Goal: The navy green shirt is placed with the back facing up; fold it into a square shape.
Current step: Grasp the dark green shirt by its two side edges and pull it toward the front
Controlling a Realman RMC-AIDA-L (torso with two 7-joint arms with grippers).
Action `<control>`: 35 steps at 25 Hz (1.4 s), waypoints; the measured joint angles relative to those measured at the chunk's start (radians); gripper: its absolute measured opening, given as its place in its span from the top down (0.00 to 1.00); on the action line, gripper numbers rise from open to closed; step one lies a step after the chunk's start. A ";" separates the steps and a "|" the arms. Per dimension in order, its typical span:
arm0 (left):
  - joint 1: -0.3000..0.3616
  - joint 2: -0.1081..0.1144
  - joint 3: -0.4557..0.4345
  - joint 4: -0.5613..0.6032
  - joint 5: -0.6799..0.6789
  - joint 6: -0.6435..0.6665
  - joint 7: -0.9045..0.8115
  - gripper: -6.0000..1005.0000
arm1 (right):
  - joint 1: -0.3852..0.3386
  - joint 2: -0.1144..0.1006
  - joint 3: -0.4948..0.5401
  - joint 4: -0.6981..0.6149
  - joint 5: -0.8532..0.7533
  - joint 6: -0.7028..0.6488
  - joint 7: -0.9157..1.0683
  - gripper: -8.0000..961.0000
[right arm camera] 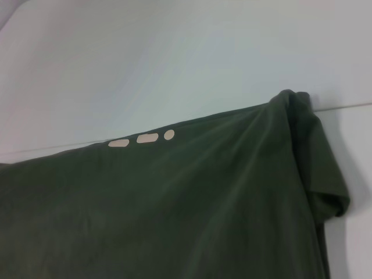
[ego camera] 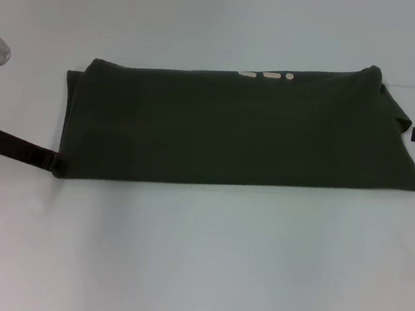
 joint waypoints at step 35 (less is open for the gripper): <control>-0.006 -0.002 0.006 0.001 0.001 0.007 0.006 0.96 | 0.009 0.024 -0.016 0.114 -0.087 0.143 0.010 0.20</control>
